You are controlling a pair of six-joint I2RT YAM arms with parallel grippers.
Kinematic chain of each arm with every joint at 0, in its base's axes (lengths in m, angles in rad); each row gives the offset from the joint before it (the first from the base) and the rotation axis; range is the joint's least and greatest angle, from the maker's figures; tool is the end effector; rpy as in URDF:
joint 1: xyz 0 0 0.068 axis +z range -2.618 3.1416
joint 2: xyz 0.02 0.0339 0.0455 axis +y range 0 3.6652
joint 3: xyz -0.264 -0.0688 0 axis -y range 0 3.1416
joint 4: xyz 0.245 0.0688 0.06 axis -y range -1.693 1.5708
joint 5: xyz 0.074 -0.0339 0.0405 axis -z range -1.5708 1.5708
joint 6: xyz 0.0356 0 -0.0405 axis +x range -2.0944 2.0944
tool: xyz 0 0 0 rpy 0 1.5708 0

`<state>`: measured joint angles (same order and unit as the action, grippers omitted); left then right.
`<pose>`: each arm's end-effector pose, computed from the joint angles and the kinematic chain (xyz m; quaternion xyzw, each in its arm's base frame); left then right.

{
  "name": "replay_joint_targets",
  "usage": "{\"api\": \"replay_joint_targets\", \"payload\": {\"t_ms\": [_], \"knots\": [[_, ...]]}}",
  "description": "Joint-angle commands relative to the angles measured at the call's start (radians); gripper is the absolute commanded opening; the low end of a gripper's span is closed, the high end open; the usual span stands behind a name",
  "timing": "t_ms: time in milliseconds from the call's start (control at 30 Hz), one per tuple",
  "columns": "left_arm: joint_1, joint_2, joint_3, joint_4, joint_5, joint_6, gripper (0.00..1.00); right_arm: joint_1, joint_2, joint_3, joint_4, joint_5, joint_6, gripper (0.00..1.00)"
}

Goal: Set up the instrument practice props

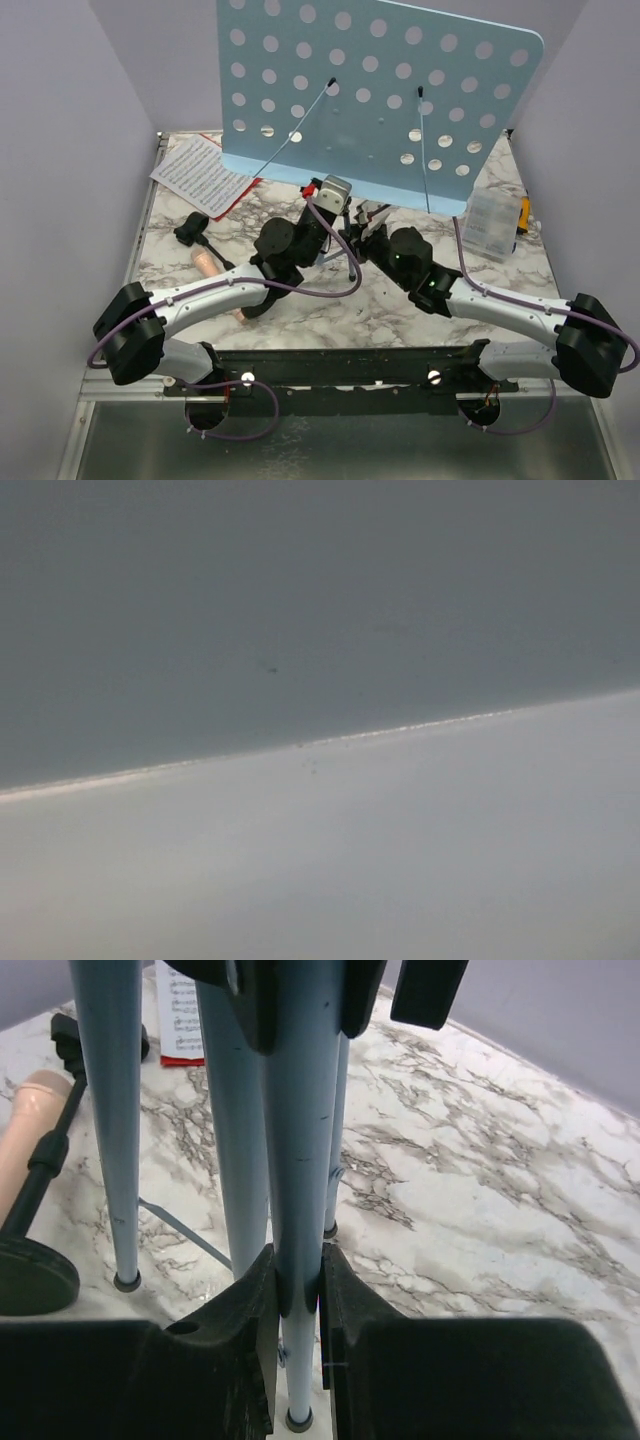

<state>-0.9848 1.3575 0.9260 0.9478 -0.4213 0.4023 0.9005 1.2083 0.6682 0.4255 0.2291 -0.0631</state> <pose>0.1804 -0.2455 0.3761 0.1756 0.4939 -0.1419 0.8397 0.1774 0.2107 0.2734 -0.2762 0.6924 0.1908 0.6387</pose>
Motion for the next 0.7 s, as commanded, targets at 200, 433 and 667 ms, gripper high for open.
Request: {"api": "replay_joint_targets", "payload": {"t_ms": [200, 433, 667], "knots": [[0.013, -0.130, -0.154, 0.101, -0.017, -0.044, 0.00, -0.047, -0.014, 0.026, -0.033, 0.521, -0.296, 0.00], [0.076, -0.052, -0.007, 0.123, 0.019, -0.064, 0.00, -0.107, -0.042, 0.010, -0.261, 0.458, -0.145, 0.01], [0.086, 0.006, 0.233, 0.090, 0.119, -0.088, 0.00, -0.108, 0.014, 0.009, -0.274, 0.371, -0.080, 0.00]]}}
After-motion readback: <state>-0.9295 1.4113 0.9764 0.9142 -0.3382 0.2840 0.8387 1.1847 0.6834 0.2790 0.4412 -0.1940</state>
